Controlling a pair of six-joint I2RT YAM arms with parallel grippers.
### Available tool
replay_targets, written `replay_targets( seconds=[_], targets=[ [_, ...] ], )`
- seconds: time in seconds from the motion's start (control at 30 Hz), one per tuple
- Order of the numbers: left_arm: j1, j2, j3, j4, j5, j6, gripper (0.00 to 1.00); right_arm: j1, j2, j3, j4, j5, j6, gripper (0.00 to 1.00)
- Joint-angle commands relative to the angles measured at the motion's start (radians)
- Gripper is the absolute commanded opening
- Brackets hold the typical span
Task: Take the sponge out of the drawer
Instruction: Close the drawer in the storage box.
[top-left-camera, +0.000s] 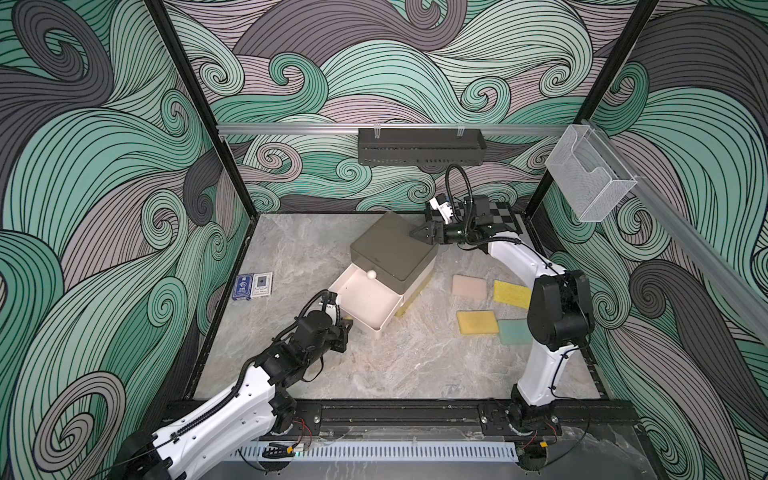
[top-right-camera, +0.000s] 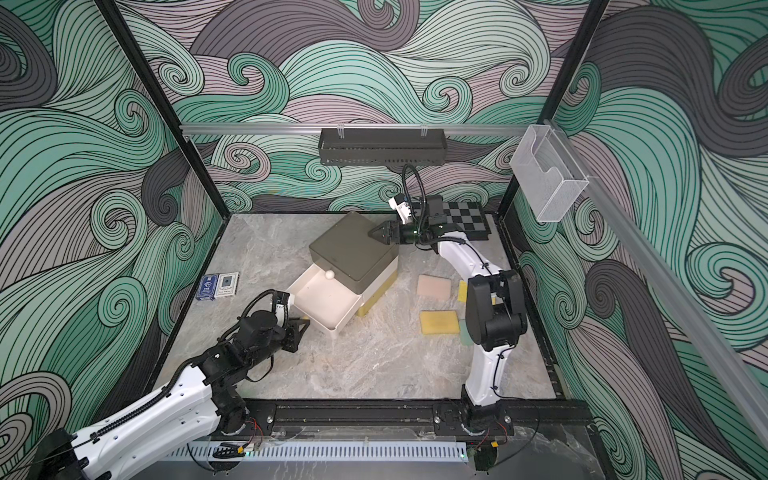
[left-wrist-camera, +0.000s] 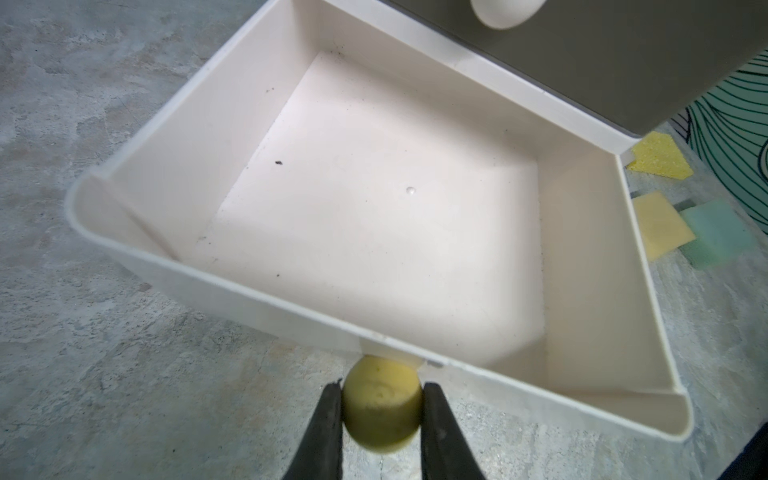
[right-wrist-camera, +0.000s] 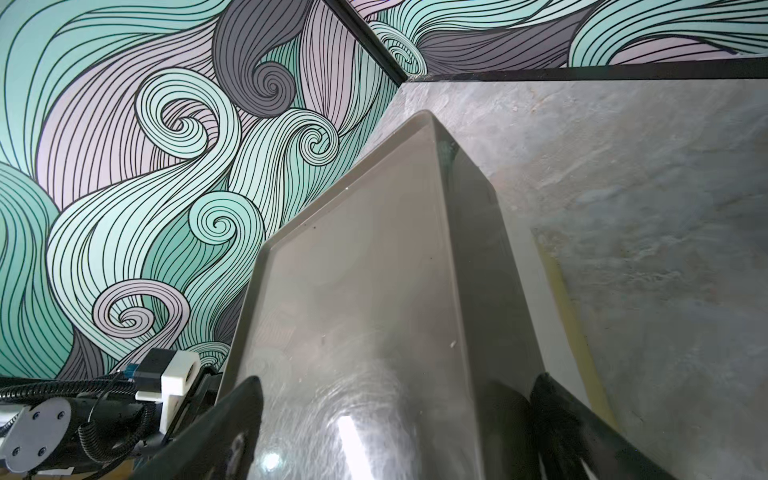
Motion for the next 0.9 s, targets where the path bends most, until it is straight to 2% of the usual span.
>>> replay_targets(
  seconds=[0.0,0.27,0.5,0.87],
  targets=[
    [0.0,0.046,0.08,0.076,-0.045,0.025,0.14,0.023,0.012,-0.03,0.021,-0.079,-0.028,0.98],
    [0.0,0.221,0.144,0.237,-0.09,0.066,0.14,0.05,0.012,-0.057,0.01,-0.1,-0.037,0.99],
    [0.004,0.416,0.184,0.388,-0.052,0.095,0.14,0.057,-0.019,-0.083,0.015,-0.104,-0.039,0.98],
    [0.027,0.604,0.274,0.495,-0.018,0.117,0.14,0.075,-0.029,-0.118,0.017,-0.113,-0.046,0.98]
  ],
)
